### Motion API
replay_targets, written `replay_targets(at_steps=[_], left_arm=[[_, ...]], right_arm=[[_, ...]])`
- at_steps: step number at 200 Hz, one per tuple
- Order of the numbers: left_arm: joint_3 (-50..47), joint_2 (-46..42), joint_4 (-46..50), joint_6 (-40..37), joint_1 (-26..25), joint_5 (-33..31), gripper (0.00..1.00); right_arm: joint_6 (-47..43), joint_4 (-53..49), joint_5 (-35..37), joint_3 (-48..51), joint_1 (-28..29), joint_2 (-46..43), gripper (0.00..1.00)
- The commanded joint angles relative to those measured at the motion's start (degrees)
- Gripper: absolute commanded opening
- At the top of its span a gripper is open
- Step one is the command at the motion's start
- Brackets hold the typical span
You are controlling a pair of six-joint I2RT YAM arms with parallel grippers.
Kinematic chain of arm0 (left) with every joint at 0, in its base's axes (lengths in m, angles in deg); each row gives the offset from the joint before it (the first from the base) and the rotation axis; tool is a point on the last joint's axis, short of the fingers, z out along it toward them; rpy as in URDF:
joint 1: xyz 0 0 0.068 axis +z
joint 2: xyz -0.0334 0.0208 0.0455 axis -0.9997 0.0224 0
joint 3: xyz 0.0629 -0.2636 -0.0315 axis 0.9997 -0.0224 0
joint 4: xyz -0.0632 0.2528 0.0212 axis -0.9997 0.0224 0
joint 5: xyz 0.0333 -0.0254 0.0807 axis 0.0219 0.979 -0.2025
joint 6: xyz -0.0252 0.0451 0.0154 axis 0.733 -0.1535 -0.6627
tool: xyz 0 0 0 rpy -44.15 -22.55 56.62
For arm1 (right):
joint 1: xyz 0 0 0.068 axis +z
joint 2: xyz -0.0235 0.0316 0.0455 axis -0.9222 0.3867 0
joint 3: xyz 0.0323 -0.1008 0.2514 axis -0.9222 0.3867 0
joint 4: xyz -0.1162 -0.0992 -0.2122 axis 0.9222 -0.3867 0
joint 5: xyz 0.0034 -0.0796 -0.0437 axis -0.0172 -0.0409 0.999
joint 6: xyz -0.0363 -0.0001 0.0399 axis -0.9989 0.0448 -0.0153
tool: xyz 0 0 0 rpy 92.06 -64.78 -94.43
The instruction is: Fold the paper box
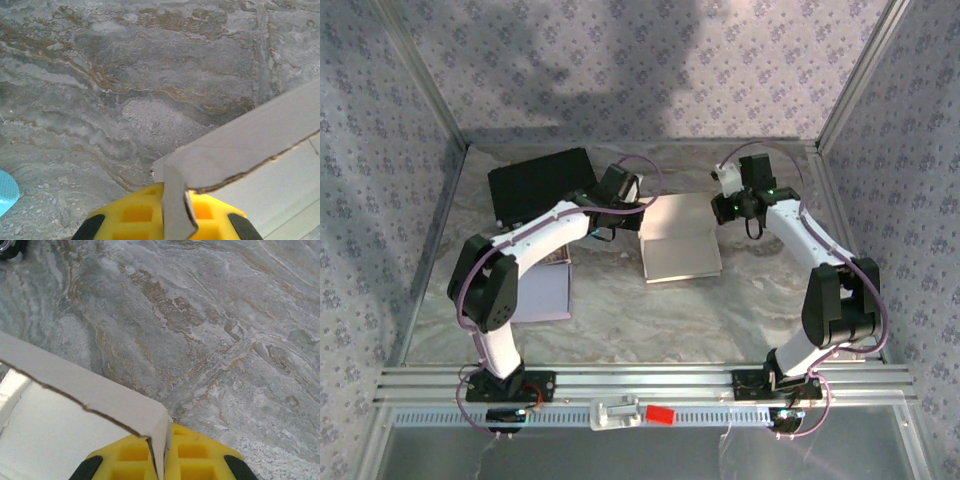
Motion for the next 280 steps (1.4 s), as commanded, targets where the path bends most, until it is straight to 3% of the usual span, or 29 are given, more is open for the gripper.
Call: replay_targets(at_steps=[1, 54, 79, 111, 178, 247, 262, 280], left_arm=[[4.0, 1.4, 0.7, 2.5, 0.3, -0.1, 0.00], [11.0, 6.6, 2.4, 5.2, 1.4, -1.9, 0.00], [13.8, 9.2, 2.6, 5.5, 2.7, -2.1, 0.00], [8.7, 8.1, -5.8, 5.7, 2.7, -1.4, 0.00], [-3.2, 2.6, -15.9, 4.8, 1.3, -1.8, 0.00], [-13.6, -0.7, -20.2, 6.2, -0.8, -1.1, 0.00], [-15.3, -1.1, -20.4, 6.7, -1.2, -1.8, 0.00], [-16.5, -1.5, -19.9, 7.2, -1.8, -3.2, 0.00]], right_arm=[[7.0, 0.9, 3.8, -1.7, 2.3, -1.6, 0.00], [21.6, 11.1, 10.4, 3.1, 6.5, -1.8, 0.00], [24.1, 18.7, 12.3, 5.7, 8.3, -1.7, 0.00], [26.6, 29.5, 11.9, 11.5, 9.3, -1.6, 0.00], [28.0, 38.1, 10.9, 19.6, 10.1, -3.9, 0.00], [28.0, 29.9, 13.6, 20.9, 12.1, -7.9, 0.00], [29.9, 25.1, 14.9, 19.9, 12.6, -8.8, 0.07], [34.5, 18.1, 15.5, 18.4, 12.7, -10.7, 0.24]])
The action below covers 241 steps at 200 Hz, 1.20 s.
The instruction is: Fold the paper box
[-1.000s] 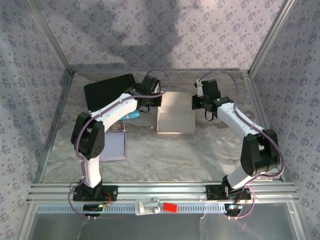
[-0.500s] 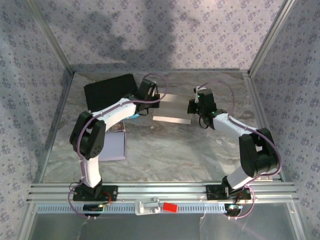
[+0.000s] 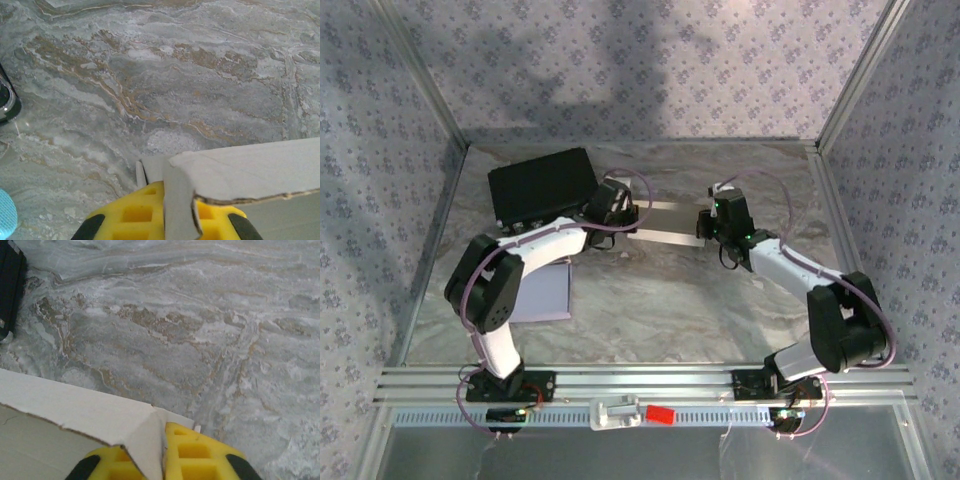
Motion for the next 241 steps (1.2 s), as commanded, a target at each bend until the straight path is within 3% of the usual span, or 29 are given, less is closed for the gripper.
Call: replay_targets(at_steps=[1, 30, 58, 80, 98, 120, 176, 241], left_arm=[[-2.6, -0.4, 2.0, 1.4, -2.4, 2.1, 0.00], [-3.4, -0.6, 2.7, 2.5, -3.1, 0.2, 0.00], [-3.4, -0.5, 2.9, 3.8, -3.7, -1.3, 0.00], [-3.5, -0.6, 3.1, 4.9, -4.4, -2.7, 0.00], [-4.0, -0.8, 3.0, 5.5, -5.0, -3.7, 0.00], [-4.5, -1.1, 3.3, 6.2, -5.3, -4.3, 0.00], [-5.2, -1.8, 3.6, 6.6, -6.0, -5.4, 0.00], [-4.1, -1.7, 4.4, 6.0, -6.1, -5.6, 0.00]], right_arm=[[6.3, -9.1, -0.9, -3.3, 1.6, -3.4, 0.25], [17.4, -20.1, -1.5, -5.0, 2.0, -11.6, 0.43], [38.6, -30.8, -1.5, -3.5, 3.2, -22.2, 0.51], [57.5, -31.5, 0.7, 0.0, 5.0, -29.2, 0.56], [70.6, -28.1, 3.2, 0.2, 6.5, -28.5, 0.56], [82.1, -25.7, 4.8, -5.2, 8.5, -20.1, 0.56], [91.4, -30.1, 2.4, -23.9, 9.2, 1.1, 0.55], [92.2, -39.2, -1.2, -29.1, 7.5, 6.5, 0.39]])
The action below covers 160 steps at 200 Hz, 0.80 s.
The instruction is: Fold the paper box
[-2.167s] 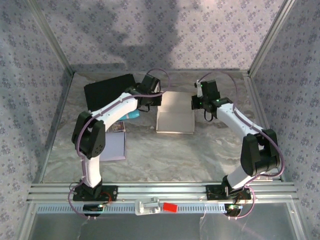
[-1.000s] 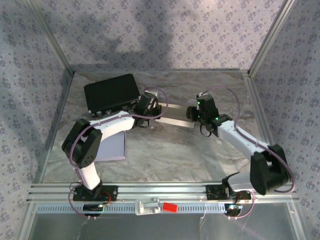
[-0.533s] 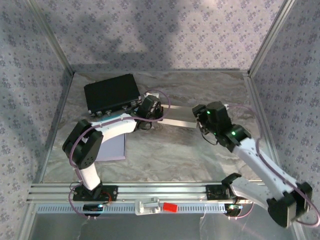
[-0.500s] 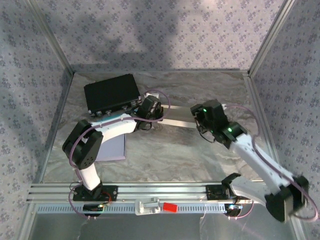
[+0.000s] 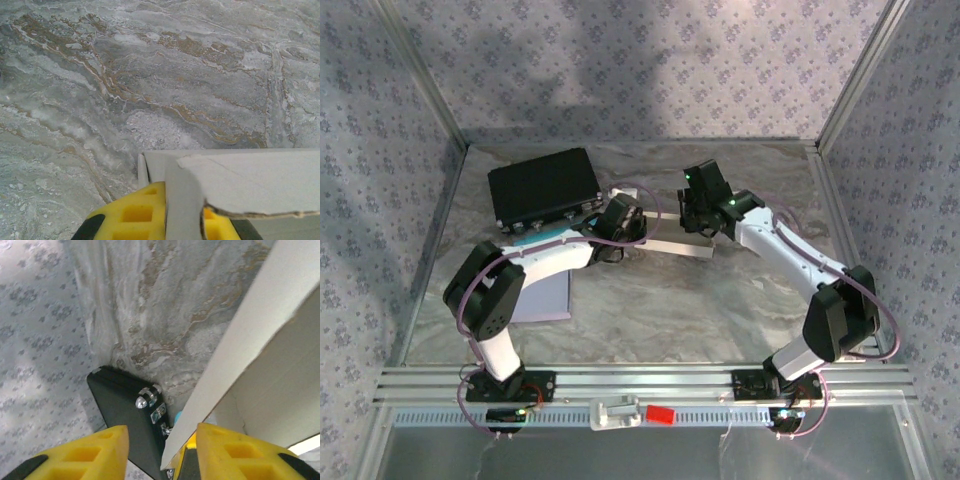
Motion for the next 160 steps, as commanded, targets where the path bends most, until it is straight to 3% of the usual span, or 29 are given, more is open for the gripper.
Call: replay_targets(at_steps=[1, 26, 78, 114, 160], left_arm=[[-0.3, 0.1, 6.7, 0.3, -0.6, 0.8, 0.00], [0.2, 0.4, 7.0, 0.0, -0.6, 1.1, 0.00], [0.5, 0.7, 7.1, 0.0, -0.6, 1.2, 0.00], [0.4, 0.7, 7.0, 0.2, -0.7, 1.2, 0.00], [0.7, 0.5, 7.4, 0.0, -0.8, 1.2, 0.00]], right_arm=[[1.6, -7.6, -1.1, -2.3, -0.4, 1.1, 0.39], [3.0, -7.5, -0.8, -0.1, -0.1, -0.4, 0.39], [3.0, -8.0, 1.6, 0.9, 0.3, -1.8, 0.49], [2.6, -3.3, 0.7, 1.1, -0.9, 0.7, 0.49], [1.9, -1.9, -0.3, 0.6, -1.6, 2.3, 0.20]])
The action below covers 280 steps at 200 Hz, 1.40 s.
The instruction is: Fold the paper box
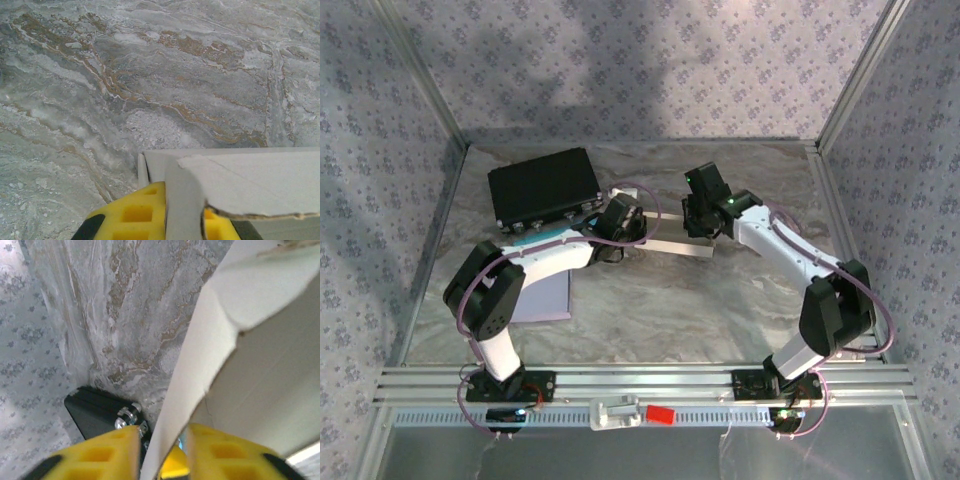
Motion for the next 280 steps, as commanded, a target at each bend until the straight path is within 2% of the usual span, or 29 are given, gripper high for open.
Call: replay_targets(at_steps=[1, 30, 37, 68, 89, 128, 162, 212, 244, 280], left_arm=[[0.5, 0.4, 7.1, 0.0, -0.7, 1.2, 0.00], [1.5, -0.2, 10.3, 2.0, -0.6, 1.5, 0.00], [1.6, -0.7, 11.1, 2.4, -0.6, 2.4, 0.03], [-1.5, -4.1, 11.8, 5.1, -0.5, 10.3, 0.26], [-4.4, -7.0, 13.2, 6.7, -0.8, 14.4, 0.32], [-10.8, -14.3, 15.7, 7.7, -0.8, 19.3, 0.32], [-12.1, -18.1, 18.3, 9.0, -0.2, 19.5, 0.31], [-3.9, -8.9, 16.6, 15.9, 4.3, 26.9, 0.32], [1.5, -0.5, 17.4, 16.9, 4.5, 31.1, 0.32], [5.4, 4.2, 19.1, 17.6, 4.4, 30.3, 0.34]], right_arm=[[0.3, 0.1, 0.0, -0.5, -0.3, 0.4, 0.19], [0.1, 0.6, -1.2, 3.6, -0.3, -1.6, 0.03], [0.0, 1.4, -1.5, 4.9, -0.2, -2.3, 0.00], [-2.4, 1.9, -2.8, 11.4, 0.1, -5.8, 0.00], [-2.8, 2.8, -2.4, 15.3, 1.1, -8.3, 0.00], [-3.5, 7.8, -1.9, 23.3, 2.5, -11.2, 0.00], [-6.4, 7.7, -3.5, 26.9, 2.6, -12.3, 0.00], [-6.7, 8.2, -3.6, 30.4, 2.5, -13.6, 0.00], [-7.6, 7.1, -5.0, 31.0, 1.9, -13.7, 0.10], [-12.6, 3.3, -9.2, 30.8, -0.2, -13.5, 0.12]])
